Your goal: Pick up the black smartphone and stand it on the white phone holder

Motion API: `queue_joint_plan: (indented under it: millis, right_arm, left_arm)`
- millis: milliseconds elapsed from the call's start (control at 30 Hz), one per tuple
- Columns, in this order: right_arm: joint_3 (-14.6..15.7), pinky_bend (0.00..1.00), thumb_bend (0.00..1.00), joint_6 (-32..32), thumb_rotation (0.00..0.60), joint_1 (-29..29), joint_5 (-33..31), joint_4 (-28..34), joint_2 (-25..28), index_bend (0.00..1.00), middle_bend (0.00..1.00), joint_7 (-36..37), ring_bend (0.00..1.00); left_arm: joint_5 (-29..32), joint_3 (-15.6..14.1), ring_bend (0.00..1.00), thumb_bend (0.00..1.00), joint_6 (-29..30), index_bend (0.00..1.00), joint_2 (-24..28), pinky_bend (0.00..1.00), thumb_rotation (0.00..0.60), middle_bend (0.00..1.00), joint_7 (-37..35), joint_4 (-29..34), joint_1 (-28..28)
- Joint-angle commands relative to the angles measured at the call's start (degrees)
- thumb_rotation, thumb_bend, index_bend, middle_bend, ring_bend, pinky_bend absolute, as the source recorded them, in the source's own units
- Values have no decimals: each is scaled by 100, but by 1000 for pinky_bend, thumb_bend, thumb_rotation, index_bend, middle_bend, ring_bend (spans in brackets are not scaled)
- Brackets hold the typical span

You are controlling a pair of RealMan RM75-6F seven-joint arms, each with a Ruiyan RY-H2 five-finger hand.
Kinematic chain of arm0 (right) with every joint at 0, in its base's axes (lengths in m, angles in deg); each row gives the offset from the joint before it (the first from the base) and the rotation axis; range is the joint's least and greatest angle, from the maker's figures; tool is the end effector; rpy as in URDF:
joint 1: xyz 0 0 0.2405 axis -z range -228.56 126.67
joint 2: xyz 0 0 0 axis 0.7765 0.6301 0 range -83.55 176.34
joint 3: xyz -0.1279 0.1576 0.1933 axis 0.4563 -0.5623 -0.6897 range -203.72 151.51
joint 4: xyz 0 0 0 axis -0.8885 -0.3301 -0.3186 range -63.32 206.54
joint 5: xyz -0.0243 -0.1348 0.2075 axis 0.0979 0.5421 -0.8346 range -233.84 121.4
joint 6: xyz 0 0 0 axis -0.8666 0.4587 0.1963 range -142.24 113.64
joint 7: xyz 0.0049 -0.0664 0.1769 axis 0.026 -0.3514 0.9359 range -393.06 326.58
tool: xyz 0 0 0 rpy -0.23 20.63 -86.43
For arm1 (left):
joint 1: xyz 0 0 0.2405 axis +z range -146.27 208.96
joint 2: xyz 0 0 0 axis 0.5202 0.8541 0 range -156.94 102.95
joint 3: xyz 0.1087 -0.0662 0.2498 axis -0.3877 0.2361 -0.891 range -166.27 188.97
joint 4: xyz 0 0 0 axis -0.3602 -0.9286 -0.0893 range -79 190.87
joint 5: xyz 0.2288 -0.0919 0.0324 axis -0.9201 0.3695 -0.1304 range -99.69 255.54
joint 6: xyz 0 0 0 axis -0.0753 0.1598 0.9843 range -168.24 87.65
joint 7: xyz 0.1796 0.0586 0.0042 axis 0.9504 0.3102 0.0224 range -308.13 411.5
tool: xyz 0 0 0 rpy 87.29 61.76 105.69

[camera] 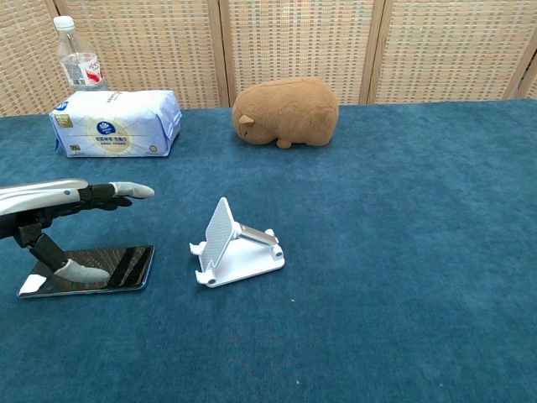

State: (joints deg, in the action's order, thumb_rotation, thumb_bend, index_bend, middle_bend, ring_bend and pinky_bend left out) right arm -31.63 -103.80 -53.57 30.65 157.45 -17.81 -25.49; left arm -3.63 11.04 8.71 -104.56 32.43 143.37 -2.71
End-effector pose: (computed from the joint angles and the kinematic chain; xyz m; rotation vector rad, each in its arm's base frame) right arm -0.3678 -0.2289 0.1682 1.2954 -0.8401 0.9859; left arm -0.2458 0.3339 -0.0544 -1.8918 -1.4996 -0.9375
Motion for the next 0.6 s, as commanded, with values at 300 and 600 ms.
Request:
queue_joint_plan:
  millis: [300,600]
  right_arm:
    - [-3,0,104,15,600,-4,-13,-7,0,0,0,7,0]
    - [-13,0,105,13,600,1,-31,-12,11,0,0,55,0]
  left_arm:
    - [1471,83,4,228,624,55,-319,0,600,107,3145,418,278]
    - [1632,55,45,237,829,105,-588,42,600,141,3607,360,366]
